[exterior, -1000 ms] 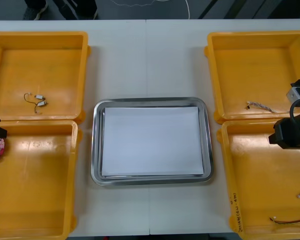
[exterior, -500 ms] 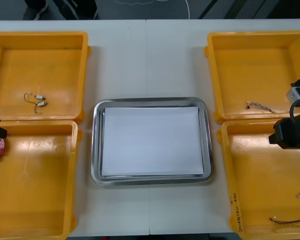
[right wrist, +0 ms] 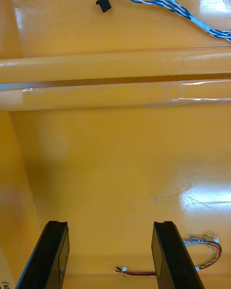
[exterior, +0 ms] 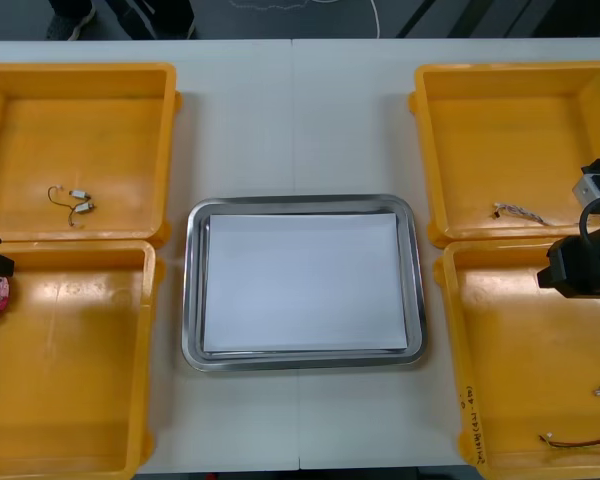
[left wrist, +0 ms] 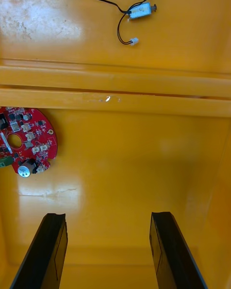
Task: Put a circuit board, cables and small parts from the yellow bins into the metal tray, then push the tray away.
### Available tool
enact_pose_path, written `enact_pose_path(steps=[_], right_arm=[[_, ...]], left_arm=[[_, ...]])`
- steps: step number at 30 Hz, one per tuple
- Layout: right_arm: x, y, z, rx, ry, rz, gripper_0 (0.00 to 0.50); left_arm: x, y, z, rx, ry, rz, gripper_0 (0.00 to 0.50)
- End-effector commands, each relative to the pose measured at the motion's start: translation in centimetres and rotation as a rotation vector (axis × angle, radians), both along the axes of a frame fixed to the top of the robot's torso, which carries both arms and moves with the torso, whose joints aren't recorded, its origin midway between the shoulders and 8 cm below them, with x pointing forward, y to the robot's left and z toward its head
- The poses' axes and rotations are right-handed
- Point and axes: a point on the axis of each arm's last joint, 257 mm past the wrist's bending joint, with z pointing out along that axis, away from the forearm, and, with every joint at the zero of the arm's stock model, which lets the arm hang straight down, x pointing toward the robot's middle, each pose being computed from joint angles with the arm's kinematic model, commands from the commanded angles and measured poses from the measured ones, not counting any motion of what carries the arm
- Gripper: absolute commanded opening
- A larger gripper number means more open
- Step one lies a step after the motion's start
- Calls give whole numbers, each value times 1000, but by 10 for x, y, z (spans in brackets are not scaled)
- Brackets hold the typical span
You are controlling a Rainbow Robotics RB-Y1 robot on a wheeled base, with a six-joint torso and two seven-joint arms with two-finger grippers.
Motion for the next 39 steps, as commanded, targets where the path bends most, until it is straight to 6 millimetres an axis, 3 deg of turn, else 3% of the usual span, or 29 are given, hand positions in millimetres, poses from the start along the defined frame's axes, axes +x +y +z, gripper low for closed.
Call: enact_pose_path(steps=[1, 39], right_arm=[[-2, -15, 13, -42, -30, 12, 500], [-2, -15, 13, -42, -30, 12, 500]], left_arm=[[-6, 20, 11, 67, -13, 1, 500], [-6, 20, 11, 67, -13, 1, 500]])
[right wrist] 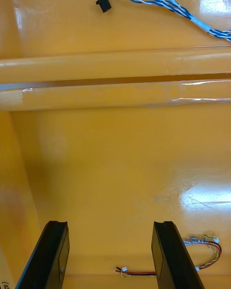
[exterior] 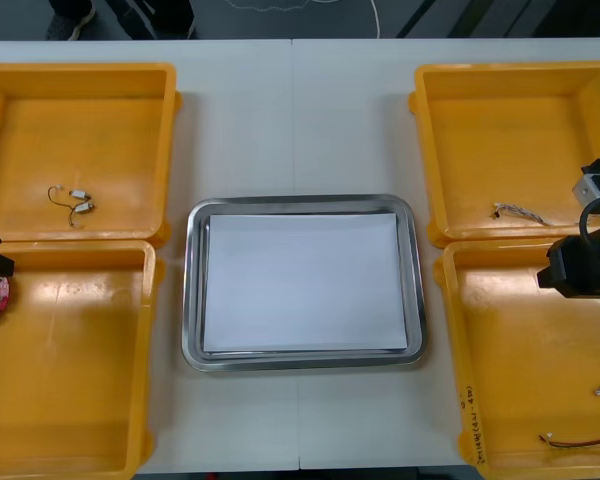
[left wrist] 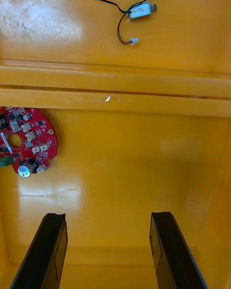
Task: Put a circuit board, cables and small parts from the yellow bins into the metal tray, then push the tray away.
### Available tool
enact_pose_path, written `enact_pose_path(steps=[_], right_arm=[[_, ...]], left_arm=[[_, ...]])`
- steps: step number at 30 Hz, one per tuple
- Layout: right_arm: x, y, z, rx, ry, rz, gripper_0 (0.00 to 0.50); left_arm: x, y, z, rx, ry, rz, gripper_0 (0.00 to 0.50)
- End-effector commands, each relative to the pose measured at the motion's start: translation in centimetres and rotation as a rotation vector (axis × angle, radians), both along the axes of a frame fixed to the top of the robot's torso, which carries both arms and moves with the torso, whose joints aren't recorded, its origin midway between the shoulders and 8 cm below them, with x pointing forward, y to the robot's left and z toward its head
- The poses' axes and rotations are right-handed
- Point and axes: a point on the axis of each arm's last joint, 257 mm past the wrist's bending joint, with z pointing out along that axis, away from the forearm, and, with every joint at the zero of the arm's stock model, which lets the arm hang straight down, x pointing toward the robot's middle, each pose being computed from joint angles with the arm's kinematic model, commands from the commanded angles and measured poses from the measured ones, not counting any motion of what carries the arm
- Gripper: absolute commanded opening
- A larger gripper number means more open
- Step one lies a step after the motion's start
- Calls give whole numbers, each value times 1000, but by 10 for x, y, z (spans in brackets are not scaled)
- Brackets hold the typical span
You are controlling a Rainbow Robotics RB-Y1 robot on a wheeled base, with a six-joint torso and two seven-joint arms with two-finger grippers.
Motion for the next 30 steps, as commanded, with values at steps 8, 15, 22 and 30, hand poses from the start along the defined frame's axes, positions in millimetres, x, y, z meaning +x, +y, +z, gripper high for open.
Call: enact_pose_path(steps=[8, 15, 22, 30], right_arm=[[-2, -15, 13, -42, -30, 12, 500], [-2, -15, 13, -42, -30, 12, 500], [-2, -15, 13, -42, -30, 12, 500], [-2, -15, 13, -42, -30, 12, 500]], left_arm=[[-6, 20, 11, 67, -13, 1, 500], [-6, 20, 11, 67, -13, 1, 500], [-6, 20, 11, 67, -13, 1, 500], [-22, 12, -11, 24, 75, -29, 500]])
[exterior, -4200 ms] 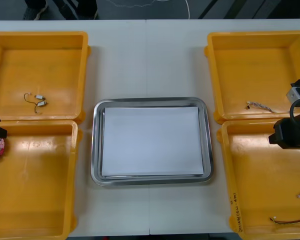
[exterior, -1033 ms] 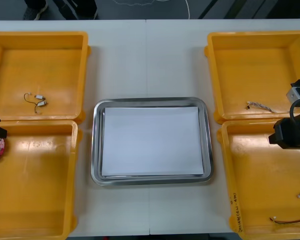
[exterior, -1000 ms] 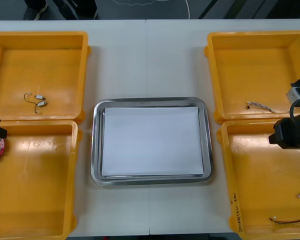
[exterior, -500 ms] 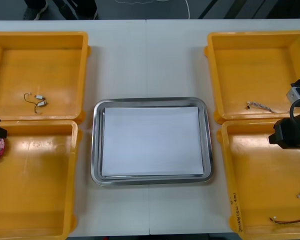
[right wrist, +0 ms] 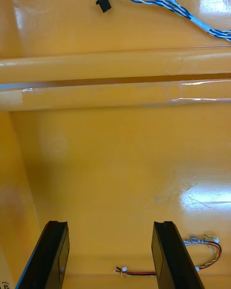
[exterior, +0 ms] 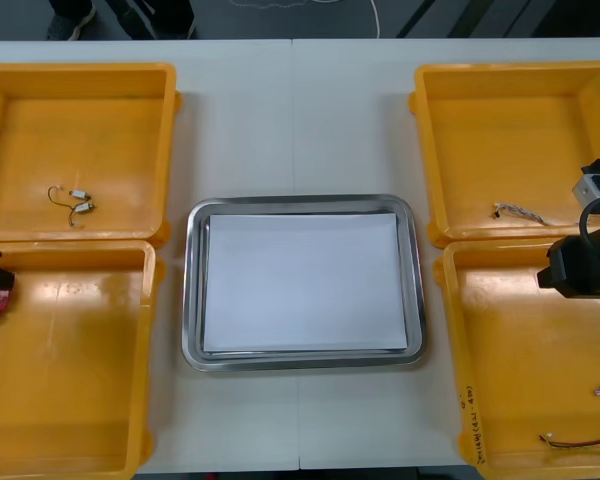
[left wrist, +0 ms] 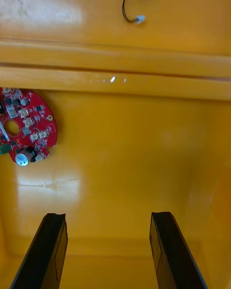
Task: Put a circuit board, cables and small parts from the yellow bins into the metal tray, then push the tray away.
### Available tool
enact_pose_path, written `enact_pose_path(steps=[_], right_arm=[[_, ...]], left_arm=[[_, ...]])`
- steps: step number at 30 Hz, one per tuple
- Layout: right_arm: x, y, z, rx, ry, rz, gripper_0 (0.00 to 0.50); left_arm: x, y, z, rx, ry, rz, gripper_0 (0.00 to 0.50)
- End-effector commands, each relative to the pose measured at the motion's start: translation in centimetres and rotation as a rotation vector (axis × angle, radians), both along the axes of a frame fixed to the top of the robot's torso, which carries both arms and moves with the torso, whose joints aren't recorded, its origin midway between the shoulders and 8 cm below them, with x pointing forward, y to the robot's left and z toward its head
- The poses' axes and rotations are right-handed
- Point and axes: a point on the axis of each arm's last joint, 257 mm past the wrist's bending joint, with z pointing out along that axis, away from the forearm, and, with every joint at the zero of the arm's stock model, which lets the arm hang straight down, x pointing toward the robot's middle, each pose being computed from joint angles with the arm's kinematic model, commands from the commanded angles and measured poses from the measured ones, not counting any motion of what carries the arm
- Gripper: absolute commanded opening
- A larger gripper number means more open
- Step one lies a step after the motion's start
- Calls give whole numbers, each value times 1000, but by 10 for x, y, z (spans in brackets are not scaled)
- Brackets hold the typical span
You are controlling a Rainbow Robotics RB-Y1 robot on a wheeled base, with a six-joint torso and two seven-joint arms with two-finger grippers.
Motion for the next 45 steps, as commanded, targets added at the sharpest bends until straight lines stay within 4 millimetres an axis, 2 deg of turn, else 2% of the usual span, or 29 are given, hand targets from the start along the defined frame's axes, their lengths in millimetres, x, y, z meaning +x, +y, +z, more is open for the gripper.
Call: enact_pose_path(steps=[1, 2, 3, 8, 11, 21, 27, 38, 45], right_arm=[[-1, -14, 13, -42, -30, 12, 500], [-19, -21, -13, -44, 48, -2, 500], [-21, -22, -17, -44, 59, -4, 500], [-22, -31, -14, -74, 62, 13, 500], [-21, -34, -11, -112, 57, 80, 500], [-17, -63, 2, -335, 46, 396, 500], [-25, -83, -2, -467, 81, 615, 500], [-11, -89, -14, -572, -33, 840, 500], [-13, -86, -22, -609, -80, 983, 500]], left_arm=[[-10, 14, 5, 41, 34, -28, 500], [-10, 15, 4, 40, 36, -25, 500], [-10, 19, 4, 37, 39, -18, 500], [-13, 33, -4, 16, 78, -20, 500], [-15, 43, -9, 21, 108, -46, 500], [-9, 68, -16, 45, 104, -155, 500], [-2, 78, -22, 64, 88, -230, 500], [17, 100, -38, 110, 32, -344, 500], [25, 109, -49, 147, 21, -367, 500]])
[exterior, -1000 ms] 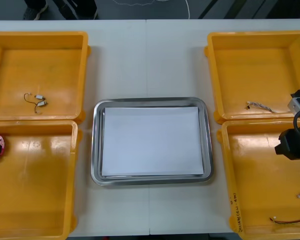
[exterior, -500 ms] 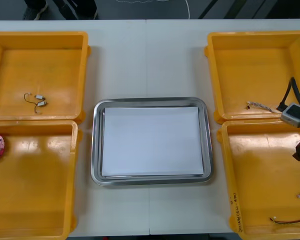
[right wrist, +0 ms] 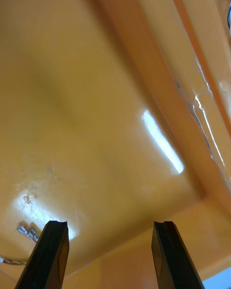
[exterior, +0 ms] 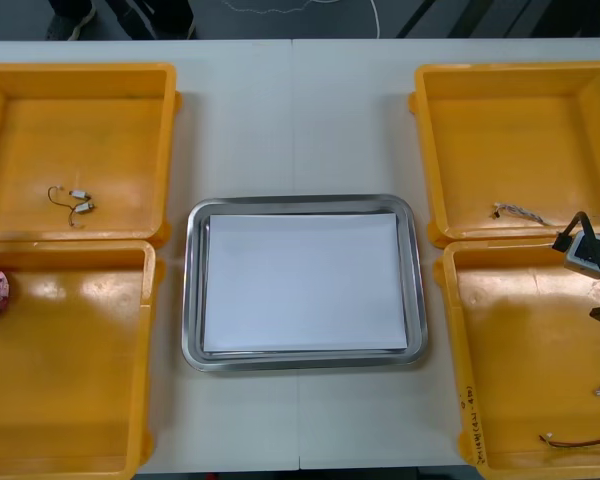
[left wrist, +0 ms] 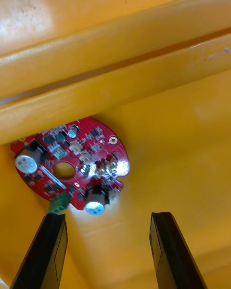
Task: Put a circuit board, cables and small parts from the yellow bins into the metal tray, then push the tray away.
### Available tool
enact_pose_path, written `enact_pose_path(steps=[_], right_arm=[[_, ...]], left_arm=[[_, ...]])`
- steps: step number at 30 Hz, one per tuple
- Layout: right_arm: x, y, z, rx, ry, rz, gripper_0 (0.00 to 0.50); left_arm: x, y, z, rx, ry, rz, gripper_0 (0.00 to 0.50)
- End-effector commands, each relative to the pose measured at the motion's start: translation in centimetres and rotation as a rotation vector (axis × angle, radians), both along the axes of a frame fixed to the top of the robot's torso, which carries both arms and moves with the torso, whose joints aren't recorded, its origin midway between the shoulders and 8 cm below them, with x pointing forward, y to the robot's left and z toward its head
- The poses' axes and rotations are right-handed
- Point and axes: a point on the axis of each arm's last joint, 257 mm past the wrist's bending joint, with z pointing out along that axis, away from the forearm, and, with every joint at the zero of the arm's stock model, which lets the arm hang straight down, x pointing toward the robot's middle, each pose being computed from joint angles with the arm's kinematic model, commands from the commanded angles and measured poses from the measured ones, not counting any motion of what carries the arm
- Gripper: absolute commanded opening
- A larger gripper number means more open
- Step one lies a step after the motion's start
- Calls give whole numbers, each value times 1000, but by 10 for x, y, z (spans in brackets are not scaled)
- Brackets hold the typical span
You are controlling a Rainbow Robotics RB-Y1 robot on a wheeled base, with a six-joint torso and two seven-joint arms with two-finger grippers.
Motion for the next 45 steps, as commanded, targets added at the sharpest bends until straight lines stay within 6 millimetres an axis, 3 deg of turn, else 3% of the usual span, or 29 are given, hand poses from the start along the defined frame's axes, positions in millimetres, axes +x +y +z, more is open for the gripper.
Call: enact_pose_path(steps=[1, 8, 18, 31, 45], right_arm=[[-7, -21, 5, -81, 0, 93, 500], [-17, -24, -5, -99, 58, 193, 500], [-16, -52, -34, -100, 96, 263, 500], [-32, -48, -46, -54, 145, 256, 500], [-66, -55, -70, -37, 225, 234, 500]], left_arm=[[-1, 26, 6, 84, -9, -5, 500], [-4, 32, -5, 138, 19, -11, 500], [-4, 21, -25, 115, 10, -18, 500], [-10, 17, -47, 110, 10, -23, 500], [-12, 11, -60, 105, 10, -26, 500]])
